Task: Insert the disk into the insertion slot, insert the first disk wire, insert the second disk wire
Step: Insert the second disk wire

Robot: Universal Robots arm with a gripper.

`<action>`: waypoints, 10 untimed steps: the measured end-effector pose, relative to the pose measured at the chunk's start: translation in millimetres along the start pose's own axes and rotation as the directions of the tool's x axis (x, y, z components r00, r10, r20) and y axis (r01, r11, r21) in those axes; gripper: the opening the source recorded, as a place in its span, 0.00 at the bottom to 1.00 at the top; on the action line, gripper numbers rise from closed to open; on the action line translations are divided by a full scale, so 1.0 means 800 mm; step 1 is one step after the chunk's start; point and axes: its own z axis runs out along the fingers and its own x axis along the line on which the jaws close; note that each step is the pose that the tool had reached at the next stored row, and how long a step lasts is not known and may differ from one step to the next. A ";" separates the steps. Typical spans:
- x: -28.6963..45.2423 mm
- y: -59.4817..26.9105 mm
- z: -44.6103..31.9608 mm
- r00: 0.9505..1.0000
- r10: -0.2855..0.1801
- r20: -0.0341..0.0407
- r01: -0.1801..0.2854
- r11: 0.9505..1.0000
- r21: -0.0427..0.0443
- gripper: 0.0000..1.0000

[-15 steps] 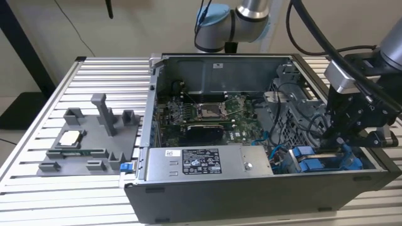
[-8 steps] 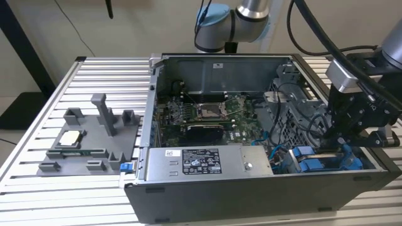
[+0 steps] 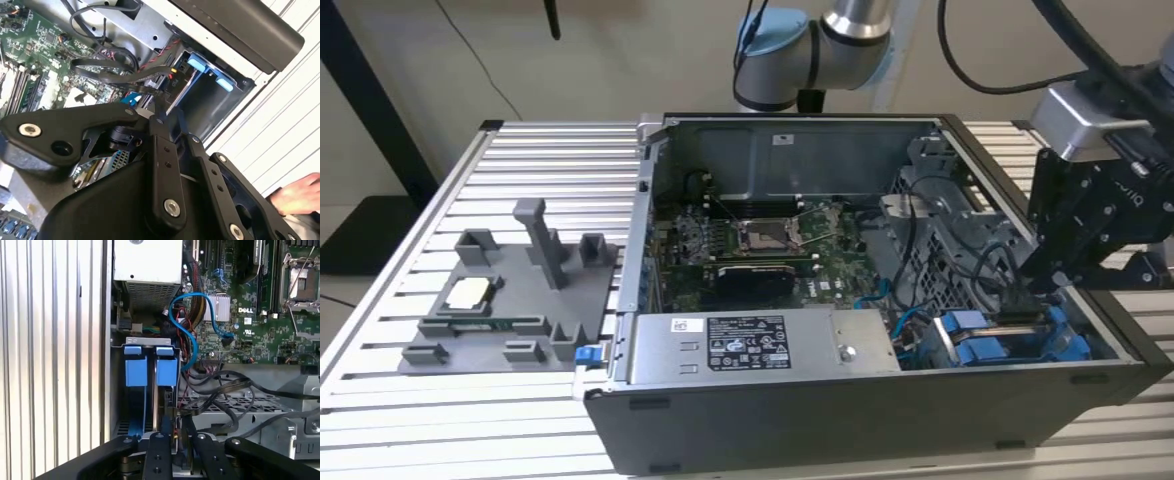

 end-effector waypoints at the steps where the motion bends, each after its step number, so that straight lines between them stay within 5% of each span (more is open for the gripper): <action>1: -0.0004 0.000 -0.0039 1.000 0.000 0.000 0.000 1.000 0.000 0.24; 6: -0.0017 0.000 -0.0176 1.000 0.000 0.000 0.000 1.000 0.000 0.24; 10: -0.0018 0.000 -0.0179 1.000 0.000 0.000 0.000 1.000 0.000 0.24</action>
